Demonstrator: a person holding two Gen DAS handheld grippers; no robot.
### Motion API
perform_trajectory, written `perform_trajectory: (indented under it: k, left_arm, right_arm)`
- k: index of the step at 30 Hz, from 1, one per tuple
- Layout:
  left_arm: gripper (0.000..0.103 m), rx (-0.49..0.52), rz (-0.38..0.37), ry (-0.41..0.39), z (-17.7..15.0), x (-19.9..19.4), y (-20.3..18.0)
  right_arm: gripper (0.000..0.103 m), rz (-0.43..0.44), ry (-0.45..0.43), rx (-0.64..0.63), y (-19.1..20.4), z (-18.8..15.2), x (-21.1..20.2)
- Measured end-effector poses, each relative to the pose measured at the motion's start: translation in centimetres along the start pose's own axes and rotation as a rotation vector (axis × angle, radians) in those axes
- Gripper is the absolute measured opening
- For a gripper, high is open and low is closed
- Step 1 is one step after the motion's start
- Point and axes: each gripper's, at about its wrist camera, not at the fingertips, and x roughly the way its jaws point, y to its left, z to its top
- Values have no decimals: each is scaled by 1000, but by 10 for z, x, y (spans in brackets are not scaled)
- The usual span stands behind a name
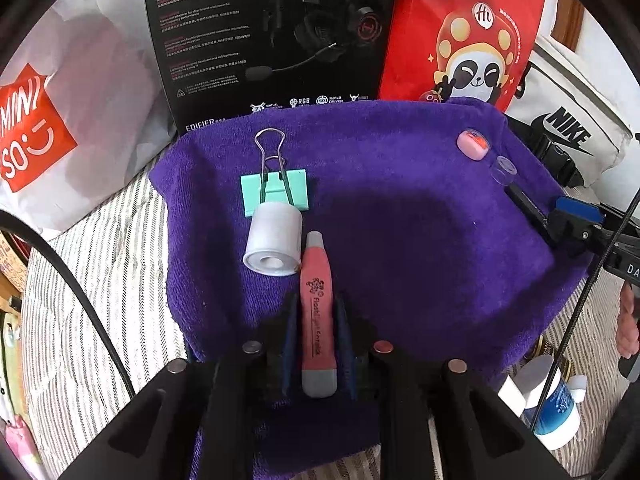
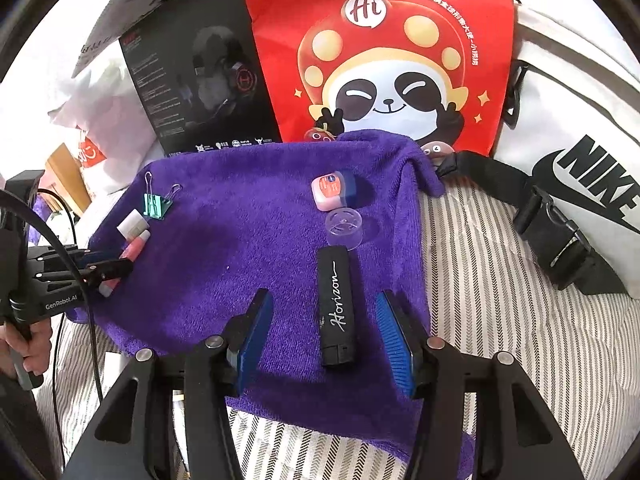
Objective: Organize rigid objects
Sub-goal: 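Open the left gripper releasing the pink tube while the right releases the black stick, then grasp the white square plug with the left gripper while the right moves toward the white USB light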
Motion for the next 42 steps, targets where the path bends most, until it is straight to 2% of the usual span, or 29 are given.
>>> perform_trajectory:
  k: [3, 8, 13, 16, 23, 27, 30, 32, 40, 42]
  left_arm:
    - [37, -8, -3, 31, -1, -3, -4]
    - [38, -40, 73, 37, -5, -18, -6]
    - [38, -49, 5, -29, -15, -65, -17]
    - [39, -40, -63, -30, -28, -77, -33]
    - [39, -112, -157, 41, -48, -45, -59]
    - [41, -148, -169, 54, -47, -36, -64]
    - [40, -132, -126, 77, -45, -29, -72]
    - [40, -120, -123, 81, -45, -27, -76]
    - [42, -24, -27, 100, -61, -36, -79]
    - [42, -14, -26, 94, -63, -37, -78]
  right_arm:
    - [53, 4, 2, 0, 1, 0, 0]
    - [53, 26, 10, 2, 2, 0, -2]
    - [53, 26, -15, -18, 8, 1, -22]
    - [53, 16, -24, 5, 10, -7, -40]
    - [53, -75, 0, 13, 9, -50, -79]
    - [53, -99, 20, 22, 5, -79, -99]
    - [53, -95, 24, 48, 1, -94, -108]
    - [53, -87, 26, 63, 0, -100, -110]
    - [54, -77, 22, 74, 1, -105, -110]
    - [53, -70, 19, 74, 2, -106, -110]
